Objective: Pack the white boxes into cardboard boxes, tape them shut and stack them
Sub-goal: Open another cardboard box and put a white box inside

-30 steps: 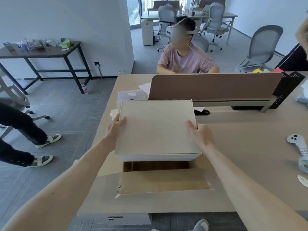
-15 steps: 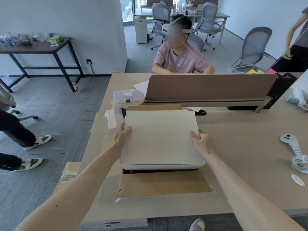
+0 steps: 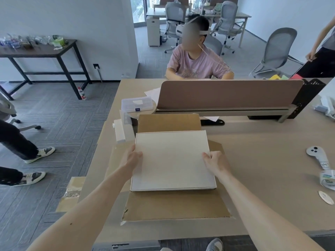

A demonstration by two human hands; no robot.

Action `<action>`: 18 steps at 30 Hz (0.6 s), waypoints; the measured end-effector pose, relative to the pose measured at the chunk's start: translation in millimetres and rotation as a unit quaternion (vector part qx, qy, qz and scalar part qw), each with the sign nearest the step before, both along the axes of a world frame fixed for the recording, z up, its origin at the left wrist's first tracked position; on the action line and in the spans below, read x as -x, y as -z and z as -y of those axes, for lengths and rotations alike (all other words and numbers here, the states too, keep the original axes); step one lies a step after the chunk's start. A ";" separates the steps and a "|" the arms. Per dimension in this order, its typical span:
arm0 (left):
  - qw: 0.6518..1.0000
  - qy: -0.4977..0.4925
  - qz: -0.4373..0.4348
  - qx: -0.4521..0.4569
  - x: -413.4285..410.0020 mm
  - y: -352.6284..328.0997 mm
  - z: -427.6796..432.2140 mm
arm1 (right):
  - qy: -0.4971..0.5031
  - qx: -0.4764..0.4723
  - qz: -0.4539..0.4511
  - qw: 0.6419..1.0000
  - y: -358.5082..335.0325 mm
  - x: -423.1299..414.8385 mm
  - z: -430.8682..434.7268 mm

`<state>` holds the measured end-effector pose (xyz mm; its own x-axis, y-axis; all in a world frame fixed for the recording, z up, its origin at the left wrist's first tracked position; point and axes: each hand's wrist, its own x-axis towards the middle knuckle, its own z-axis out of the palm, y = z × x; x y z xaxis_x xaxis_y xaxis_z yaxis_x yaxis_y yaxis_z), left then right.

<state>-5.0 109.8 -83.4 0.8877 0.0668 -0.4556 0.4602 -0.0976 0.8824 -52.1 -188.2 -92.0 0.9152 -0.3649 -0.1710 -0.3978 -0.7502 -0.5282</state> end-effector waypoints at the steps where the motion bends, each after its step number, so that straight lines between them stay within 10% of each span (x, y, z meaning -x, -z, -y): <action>1: 1.000 0.002 -0.006 -0.010 -0.2 2.6 0.0 | 0.001 -0.001 -0.004 1.000 2.1 0.1 -1.1; 18: 0.985 0.001 -0.005 -0.172 -21.8 25.5 -48.6 | 0.053 -0.020 -0.004 0.998 15.5 -9.9 28.1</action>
<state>16.7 158.4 -108.9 0.8833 0.2173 -0.4154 0.4687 -0.3908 0.7922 -42.2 -216.4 -107.5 0.8705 -0.4519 -0.1950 -0.4781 -0.6823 -0.5531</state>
